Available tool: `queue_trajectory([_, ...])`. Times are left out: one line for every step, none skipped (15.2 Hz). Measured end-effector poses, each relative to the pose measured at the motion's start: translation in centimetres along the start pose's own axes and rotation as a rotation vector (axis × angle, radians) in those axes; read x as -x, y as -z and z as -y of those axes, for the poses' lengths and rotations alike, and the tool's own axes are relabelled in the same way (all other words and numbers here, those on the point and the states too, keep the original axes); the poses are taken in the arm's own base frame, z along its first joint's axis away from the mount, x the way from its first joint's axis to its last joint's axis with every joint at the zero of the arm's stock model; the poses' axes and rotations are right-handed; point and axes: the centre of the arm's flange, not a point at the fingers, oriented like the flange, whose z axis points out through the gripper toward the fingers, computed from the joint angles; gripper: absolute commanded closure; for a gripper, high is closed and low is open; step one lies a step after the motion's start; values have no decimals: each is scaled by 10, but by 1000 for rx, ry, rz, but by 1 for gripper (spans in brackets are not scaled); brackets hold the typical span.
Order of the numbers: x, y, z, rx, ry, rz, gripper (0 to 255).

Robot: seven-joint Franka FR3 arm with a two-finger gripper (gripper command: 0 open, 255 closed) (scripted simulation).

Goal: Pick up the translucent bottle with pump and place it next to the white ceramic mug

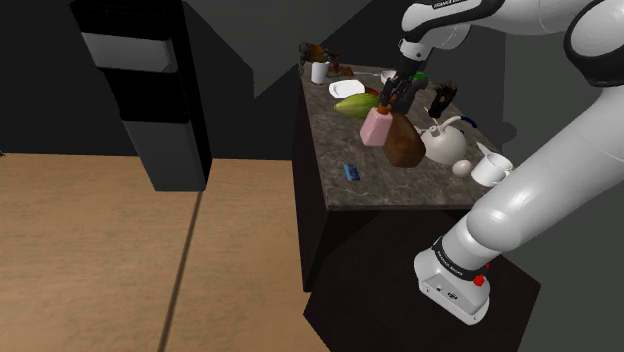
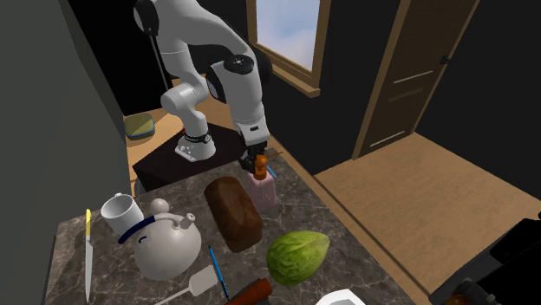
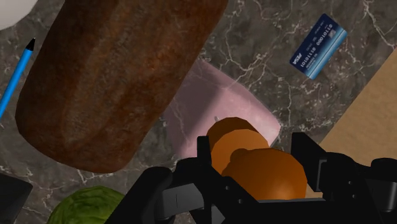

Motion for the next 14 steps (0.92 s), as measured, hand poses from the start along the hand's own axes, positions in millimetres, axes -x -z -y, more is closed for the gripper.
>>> queue_trajectory([0,5,2,0,0,0,255])
queue_trajectory([-1,10,2,0,0,0,255])
queue_trajectory([-1,15,3,0,0,0,255])
queue_trajectory([-1,20,3,0,0,0,255])
queue_trajectory([-1,25,3,0,0,0,255])
queue_trajectory([-1,30,4,0,0,0,255])
queue_trajectory([-1,36,4,0,0,0,255])
queue_trajectory([-2,41,5,0,0,0,255])
queue_trajectory([-2,45,5,0,0,0,255])
queue_trajectory([-2,51,6,0,0,0,255])
queue_trajectory([-1,57,6,0,0,0,255])
queue_trajectory([-1,62,6,0,0,0,255])
queue_trajectory([-1,68,8,0,0,0,255])
queue_trajectory([-2,73,8,0,0,0,255])
